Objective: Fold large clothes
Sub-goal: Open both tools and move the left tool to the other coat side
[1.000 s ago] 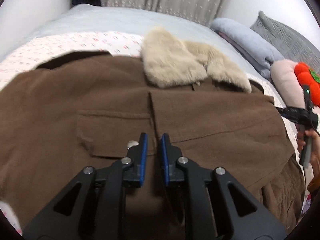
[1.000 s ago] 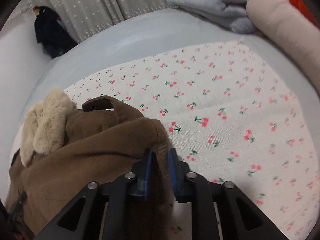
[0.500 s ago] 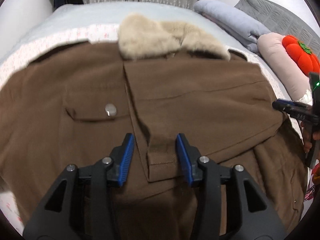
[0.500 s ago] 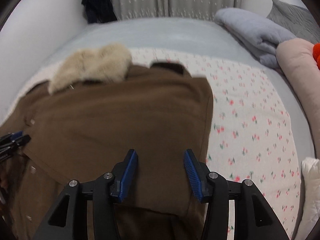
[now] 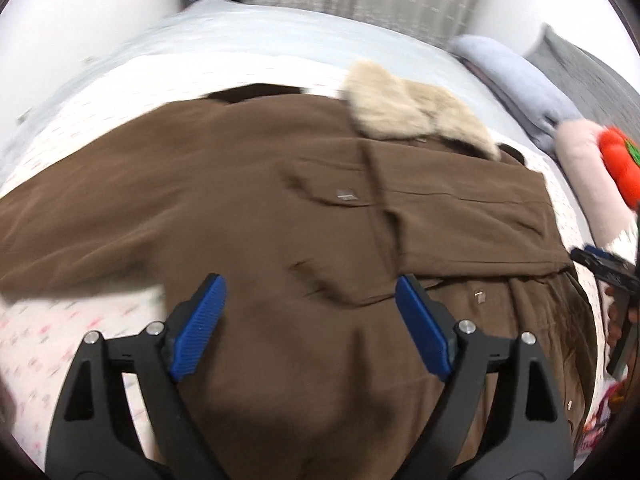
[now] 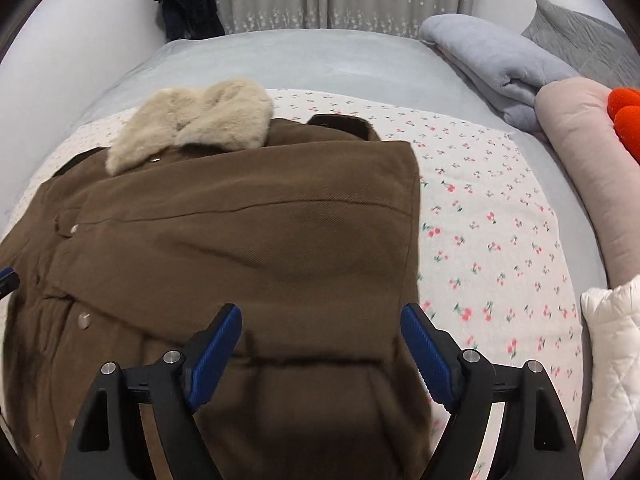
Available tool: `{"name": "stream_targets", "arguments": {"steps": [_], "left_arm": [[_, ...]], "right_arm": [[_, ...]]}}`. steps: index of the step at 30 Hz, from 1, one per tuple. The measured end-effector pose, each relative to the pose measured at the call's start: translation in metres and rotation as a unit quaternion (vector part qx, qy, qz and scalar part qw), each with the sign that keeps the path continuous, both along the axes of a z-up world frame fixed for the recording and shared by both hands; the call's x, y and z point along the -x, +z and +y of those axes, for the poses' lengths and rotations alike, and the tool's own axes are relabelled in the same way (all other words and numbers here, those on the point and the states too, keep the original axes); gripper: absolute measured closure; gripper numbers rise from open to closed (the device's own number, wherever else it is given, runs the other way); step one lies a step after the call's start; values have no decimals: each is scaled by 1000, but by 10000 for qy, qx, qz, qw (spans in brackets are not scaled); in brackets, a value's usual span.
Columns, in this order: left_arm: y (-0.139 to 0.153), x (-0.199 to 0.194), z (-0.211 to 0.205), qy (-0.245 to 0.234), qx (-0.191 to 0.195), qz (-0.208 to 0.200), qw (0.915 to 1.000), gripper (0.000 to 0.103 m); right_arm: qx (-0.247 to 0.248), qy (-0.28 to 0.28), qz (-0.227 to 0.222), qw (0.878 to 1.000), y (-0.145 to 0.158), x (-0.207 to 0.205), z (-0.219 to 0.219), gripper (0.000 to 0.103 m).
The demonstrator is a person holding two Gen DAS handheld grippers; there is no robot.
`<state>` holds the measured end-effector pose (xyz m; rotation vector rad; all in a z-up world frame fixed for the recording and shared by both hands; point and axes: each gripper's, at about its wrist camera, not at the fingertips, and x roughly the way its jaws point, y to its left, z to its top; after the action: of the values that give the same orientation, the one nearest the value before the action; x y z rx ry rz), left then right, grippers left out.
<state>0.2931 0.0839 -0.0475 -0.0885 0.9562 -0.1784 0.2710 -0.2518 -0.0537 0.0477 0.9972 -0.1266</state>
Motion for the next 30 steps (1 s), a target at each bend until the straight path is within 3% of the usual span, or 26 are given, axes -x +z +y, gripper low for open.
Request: {"name": "stream_targets", "arguments": {"steps": [3,11,20,27,29,30], "left_arm": [[5,11,38,529,-129,-53,9985,8],[-1,21,129,1697,-248,48,9852,6],[-31,2,230,3093,297,306,9500,6],[-60,-19,275,3948,792,233,9150,6],[-63,-19,283,4108,894,-2,9073,14],[-62,-20,286,4201,865,-221,9031,29]], "right_arm": [[-96,42,-59,9999,7,12,8,19],[-25,213,-173,9996,21,45,30,19],[65,221,-168,9996,31,63,25,19],[-26,96,-346,9994,37,78,14,19],[-28,105,-322,9994,35,80,13,19],[11,119,-271,9996,32,79,12,19]]}}
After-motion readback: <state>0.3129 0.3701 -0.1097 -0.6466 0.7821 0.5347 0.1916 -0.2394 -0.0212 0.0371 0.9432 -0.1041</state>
